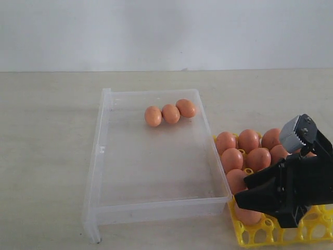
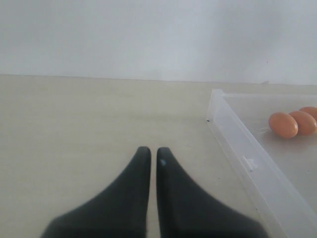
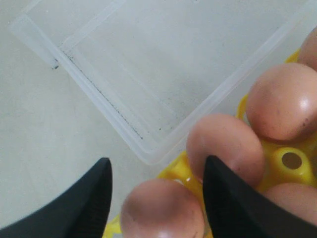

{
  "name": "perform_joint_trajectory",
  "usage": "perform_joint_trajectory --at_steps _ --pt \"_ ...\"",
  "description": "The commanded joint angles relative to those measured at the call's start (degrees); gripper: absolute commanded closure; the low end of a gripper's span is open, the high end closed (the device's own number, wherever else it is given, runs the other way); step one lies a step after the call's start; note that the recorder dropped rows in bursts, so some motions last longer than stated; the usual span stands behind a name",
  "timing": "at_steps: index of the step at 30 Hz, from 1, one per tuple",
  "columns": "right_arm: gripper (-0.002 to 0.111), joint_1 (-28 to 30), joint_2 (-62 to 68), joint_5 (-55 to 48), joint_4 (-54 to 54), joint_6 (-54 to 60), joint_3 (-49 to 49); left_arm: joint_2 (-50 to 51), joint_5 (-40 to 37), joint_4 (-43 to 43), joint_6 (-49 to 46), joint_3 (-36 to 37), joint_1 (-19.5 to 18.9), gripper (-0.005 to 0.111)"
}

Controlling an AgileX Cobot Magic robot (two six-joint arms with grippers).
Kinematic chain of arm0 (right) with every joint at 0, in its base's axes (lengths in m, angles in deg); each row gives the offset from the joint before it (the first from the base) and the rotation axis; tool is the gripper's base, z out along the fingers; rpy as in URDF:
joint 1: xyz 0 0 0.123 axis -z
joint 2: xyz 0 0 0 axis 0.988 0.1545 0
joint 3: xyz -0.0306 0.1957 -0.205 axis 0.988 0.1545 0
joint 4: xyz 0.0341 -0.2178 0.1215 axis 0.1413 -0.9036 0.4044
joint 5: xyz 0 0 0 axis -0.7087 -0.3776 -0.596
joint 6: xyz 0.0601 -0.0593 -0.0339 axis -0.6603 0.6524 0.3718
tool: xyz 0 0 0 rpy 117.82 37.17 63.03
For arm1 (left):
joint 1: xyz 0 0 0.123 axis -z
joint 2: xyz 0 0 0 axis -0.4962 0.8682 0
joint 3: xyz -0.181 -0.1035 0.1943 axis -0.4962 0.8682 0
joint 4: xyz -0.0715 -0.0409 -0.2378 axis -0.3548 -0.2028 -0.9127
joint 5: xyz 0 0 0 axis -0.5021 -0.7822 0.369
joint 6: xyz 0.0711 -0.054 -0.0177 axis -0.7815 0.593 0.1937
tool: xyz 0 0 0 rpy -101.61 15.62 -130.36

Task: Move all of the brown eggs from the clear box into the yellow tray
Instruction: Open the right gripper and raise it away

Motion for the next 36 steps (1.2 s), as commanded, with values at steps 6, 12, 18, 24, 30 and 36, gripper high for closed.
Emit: perform_joint_trajectory --at_steps 6,12,18,24,30,36 --pt "0.060 -0.06 -0.02 0.14 2.79 -0.05 0.16 -0.12 0.20 -0.14 -0.13 0.15 -0.19 0.103" --pt "0.060 -0.06 -0.02 4.10 15.16 -0.05 -0.08 -0.12 0.20 -0.14 -0.13 0.15 -0.19 0.103" --pt "0.060 -0.06 -0.02 14.19 20.91 -0.05 -0.08 -0.12 0.20 -0.14 -0.13 0.15 -0.19 0.103" --pt "0.060 -1.58 -1.32 18.57 36.81 -0.31 -1.85 -0.12 0.20 -0.14 -0.13 0.15 -0.19 0.103" --pt "0.104 -8.36 -3.22 12.75 35.10 -1.95 -12.85 -0.12 0.20 -0.14 -0.13 0.15 -0.19 0.103" --pt "0.108 -21.53 -3.34 -24.50 18.40 -14.69 -28.60 -0.12 0.20 -0.14 -0.13 0.15 -0.19 0.103"
